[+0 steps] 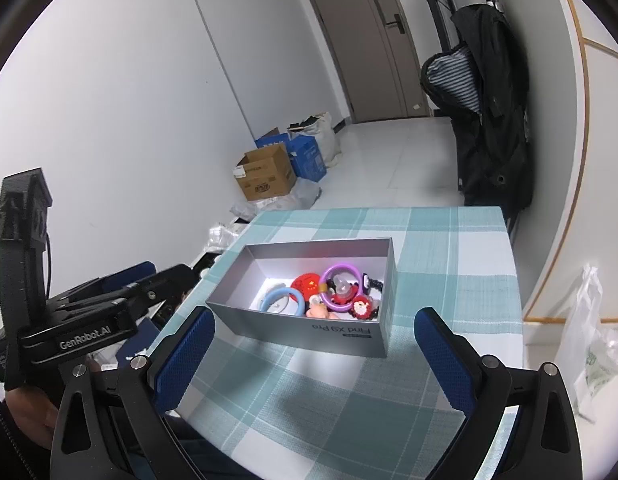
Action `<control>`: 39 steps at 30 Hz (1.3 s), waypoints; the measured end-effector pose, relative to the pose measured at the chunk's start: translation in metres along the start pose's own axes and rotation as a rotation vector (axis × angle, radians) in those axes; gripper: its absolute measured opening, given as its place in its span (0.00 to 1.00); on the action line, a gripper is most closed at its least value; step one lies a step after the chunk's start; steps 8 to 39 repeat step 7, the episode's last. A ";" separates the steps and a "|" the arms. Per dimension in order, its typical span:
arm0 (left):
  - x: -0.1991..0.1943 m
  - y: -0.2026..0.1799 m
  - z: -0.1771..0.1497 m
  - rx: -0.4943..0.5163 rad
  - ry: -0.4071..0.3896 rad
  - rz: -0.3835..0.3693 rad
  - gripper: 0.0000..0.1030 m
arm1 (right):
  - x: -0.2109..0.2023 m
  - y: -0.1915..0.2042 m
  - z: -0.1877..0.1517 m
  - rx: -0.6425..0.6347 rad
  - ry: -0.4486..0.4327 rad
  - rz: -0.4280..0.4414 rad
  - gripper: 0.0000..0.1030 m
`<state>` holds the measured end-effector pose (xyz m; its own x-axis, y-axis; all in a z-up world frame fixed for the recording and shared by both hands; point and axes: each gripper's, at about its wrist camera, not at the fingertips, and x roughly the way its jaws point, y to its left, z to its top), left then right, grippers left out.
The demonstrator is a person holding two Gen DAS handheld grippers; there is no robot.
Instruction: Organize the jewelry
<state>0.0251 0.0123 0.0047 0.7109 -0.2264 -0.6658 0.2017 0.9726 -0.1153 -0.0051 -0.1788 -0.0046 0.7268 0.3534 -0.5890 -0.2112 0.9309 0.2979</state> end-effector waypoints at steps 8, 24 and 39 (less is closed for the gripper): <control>-0.002 -0.002 0.001 0.008 -0.029 0.003 0.73 | 0.001 -0.001 -0.001 0.005 0.002 -0.005 0.98; -0.002 -0.002 0.001 0.008 -0.029 0.003 0.73 | 0.001 -0.001 -0.001 0.005 0.002 -0.005 0.98; -0.002 -0.002 0.001 0.008 -0.029 0.003 0.73 | 0.001 -0.001 -0.001 0.005 0.002 -0.005 0.98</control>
